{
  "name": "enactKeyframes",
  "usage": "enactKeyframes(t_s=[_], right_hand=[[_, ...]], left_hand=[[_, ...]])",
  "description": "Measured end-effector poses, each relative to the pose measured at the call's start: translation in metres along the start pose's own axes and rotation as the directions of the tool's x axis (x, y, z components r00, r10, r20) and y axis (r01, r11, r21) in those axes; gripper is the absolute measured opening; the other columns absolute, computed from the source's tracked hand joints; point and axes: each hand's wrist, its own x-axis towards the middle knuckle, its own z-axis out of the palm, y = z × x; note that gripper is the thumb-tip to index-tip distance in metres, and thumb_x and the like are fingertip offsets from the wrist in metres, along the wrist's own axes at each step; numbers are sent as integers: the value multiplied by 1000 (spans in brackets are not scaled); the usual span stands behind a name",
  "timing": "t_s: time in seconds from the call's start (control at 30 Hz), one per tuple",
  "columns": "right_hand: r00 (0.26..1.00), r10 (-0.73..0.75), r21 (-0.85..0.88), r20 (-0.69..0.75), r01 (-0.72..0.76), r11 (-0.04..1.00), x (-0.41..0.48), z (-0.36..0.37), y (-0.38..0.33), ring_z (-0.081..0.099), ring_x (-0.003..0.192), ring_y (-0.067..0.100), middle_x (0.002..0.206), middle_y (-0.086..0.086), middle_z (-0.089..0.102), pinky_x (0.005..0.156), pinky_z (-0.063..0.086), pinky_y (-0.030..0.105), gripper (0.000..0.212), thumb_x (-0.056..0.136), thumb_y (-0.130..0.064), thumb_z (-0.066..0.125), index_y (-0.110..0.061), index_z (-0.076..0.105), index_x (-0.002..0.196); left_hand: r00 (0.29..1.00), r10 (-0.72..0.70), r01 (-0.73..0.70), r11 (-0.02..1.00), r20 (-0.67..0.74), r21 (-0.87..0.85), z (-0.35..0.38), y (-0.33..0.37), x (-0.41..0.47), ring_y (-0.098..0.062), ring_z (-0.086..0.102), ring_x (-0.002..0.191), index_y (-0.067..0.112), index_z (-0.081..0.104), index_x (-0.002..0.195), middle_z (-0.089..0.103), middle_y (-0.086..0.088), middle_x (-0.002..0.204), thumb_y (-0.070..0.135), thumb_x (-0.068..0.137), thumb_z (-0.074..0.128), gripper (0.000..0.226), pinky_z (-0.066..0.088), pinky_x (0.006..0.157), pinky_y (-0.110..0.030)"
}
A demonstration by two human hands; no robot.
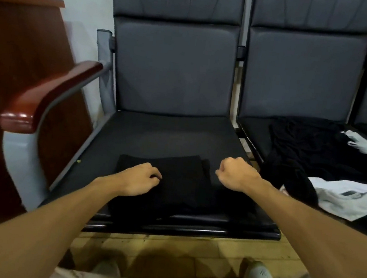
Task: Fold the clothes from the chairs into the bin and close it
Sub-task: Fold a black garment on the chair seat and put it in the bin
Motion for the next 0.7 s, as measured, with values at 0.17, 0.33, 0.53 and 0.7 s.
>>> enactKeyframes(t_s=[0.17,0.33,0.53,0.7], right_hand=[[990,41,-64,135,-33,997,7,14,-30,57,112,31,125,13,58,90,46,38,50,98,-49,42,-8,59,120],[959,114,-63,258,-101,993,16,18,-49,50,124,30,140,10,49,101,43,39,65,92,-60,48,-10,51,133],[947,69,42,313,-87,995,19,22,-61,48,127,28,143,12,46,100,40,34,50,98,-38,50,-6,47,136],[986,19,173,164,-47,984,20,25,-65,52,120,28,140,16,46,94,44,34,53,101,-35,45,-4,32,142]], left_hand=[[941,-174,170,985,-291,-38,-10,-36,-6,-23,50,111,20,54,109,46,-4,116,19,94,53,15,42,93,-32],[846,-520,531,839,-117,115,-18,-42,-13,-32,29,141,8,29,147,29,-15,153,73,87,39,90,24,113,-42],[846,-525,528,849,96,-11,-28,-51,-18,-29,36,137,11,38,144,36,-10,152,68,86,50,82,26,115,-42],[893,-449,402,830,-35,-386,-21,-39,-18,-26,52,114,9,38,138,48,-9,133,36,99,48,48,47,81,-30]])
